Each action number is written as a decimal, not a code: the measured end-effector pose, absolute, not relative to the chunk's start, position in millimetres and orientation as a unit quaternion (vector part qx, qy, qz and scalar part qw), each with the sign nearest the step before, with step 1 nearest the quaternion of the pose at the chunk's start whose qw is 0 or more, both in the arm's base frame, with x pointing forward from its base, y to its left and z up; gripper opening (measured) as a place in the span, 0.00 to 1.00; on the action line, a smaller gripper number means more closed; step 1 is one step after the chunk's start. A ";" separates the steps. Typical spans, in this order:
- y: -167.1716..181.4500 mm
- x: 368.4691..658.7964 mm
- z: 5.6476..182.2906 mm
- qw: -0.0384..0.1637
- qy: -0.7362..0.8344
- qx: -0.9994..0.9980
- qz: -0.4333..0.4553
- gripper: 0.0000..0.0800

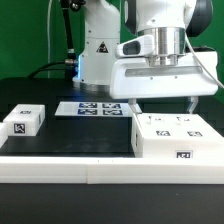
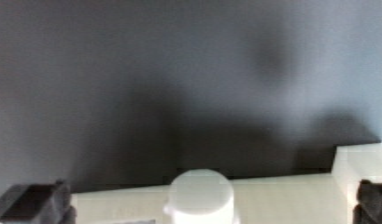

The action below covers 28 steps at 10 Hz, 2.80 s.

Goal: Assemble cabinet

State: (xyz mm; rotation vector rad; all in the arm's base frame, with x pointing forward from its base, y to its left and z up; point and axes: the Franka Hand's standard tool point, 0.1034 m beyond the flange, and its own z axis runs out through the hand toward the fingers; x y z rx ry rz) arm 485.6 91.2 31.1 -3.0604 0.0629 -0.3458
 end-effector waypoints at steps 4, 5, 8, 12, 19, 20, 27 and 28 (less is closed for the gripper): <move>84.6 498.6 8.5 0.025 0.026 -0.994 -0.107 1.00; 86.2 500.3 6.2 0.025 0.025 -0.994 -0.107 1.00; 87.8 499.6 5.1 0.026 0.024 -0.994 -0.106 1.00; 85.9 498.9 4.8 0.024 0.014 -0.994 -0.107 0.84; 86.3 497.7 4.1 0.023 0.007 -0.994 -0.106 0.02; 86.3 497.6 4.1 0.023 0.007 -0.994 -0.106 0.01; 90.0 499.9 55.3 0.031 -0.013 -0.994 -0.102 0.00; 90.2 503.5 70.4 0.034 -0.013 -0.994 -0.099 0.00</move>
Offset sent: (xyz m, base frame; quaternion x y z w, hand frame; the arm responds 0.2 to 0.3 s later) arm 0.0223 -0.0113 -0.0303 -0.0412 0.0210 0.0107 0.9989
